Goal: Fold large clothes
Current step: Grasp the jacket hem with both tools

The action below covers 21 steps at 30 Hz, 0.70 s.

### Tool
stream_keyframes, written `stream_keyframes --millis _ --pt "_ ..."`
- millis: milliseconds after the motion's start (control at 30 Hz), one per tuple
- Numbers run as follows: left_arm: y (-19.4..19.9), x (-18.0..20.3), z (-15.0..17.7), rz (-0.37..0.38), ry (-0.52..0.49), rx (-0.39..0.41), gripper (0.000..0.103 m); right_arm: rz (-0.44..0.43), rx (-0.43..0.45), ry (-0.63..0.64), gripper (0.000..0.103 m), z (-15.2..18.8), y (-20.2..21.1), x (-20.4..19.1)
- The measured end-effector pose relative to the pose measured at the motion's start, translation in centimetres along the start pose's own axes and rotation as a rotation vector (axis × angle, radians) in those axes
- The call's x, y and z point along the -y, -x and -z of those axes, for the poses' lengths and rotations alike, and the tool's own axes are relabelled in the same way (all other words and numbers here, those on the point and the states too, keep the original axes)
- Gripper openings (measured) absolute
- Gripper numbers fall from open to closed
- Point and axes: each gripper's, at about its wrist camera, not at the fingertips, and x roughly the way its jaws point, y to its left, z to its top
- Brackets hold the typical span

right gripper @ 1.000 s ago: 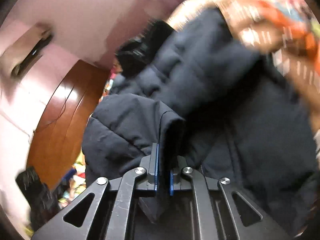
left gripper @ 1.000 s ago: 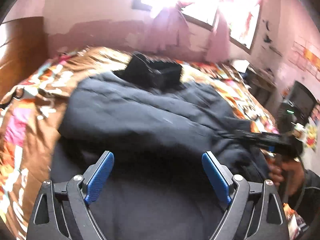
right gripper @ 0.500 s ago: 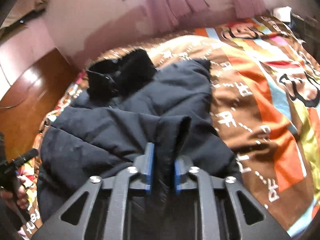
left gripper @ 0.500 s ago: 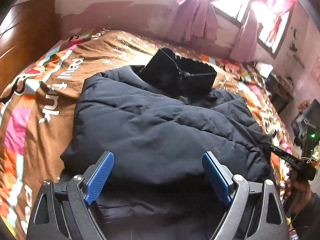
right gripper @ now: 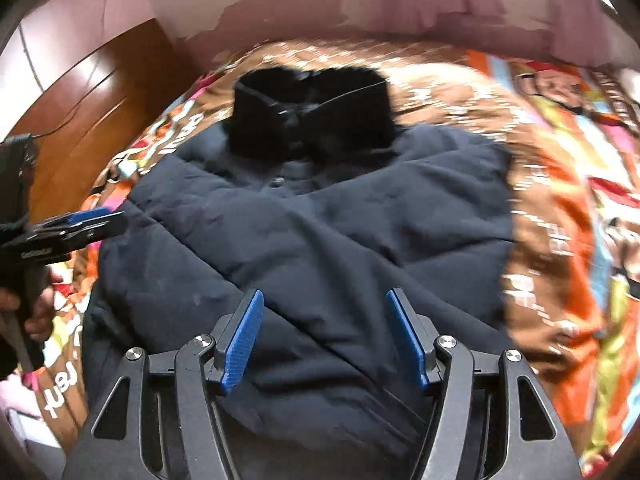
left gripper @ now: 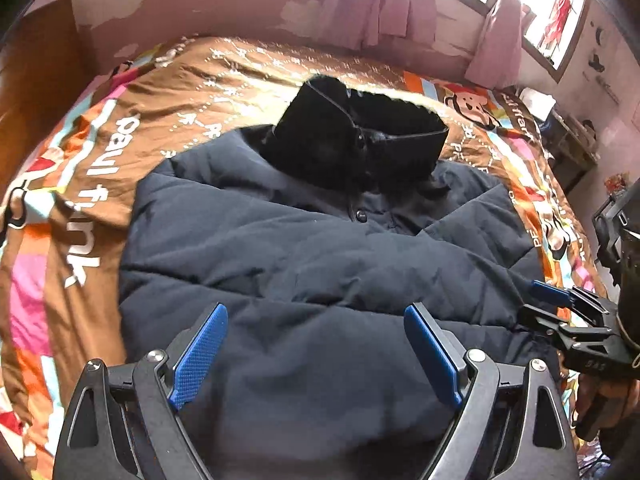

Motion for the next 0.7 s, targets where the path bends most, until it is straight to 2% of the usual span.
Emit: stream_keyframes --millis 167,233,400,533,700 --pt "-3.7 0.1 0.9 -0.002 -0.056 -0.122 0.089 0.048 -0.070 0.088 0.059 0.8 -2.9 -0.8" --pt "-4.5 0.2 2.4 -0.014 -0.094 -0.104 0.089 0.043 -0.096 0.135 0.063 2.2 -3.8 -0.8" --pt "-5.0 1.1 5.4 -0.075 -0.146 -0.047 0.089 0.056 -0.025 0.229 0.065 5.2 -4.0 -1.8" --pt "-6.0 1.2 5.4 -0.099 -0.155 -0.050 0.090 0.106 0.003 0.275 0.065 6.0 -4.9 -2.6" --pt "-6.9 1.0 5.2 -0.087 -0.165 -0.038 0.095 0.086 0.004 0.278 0.065 5.7 -5.8 -2.0"
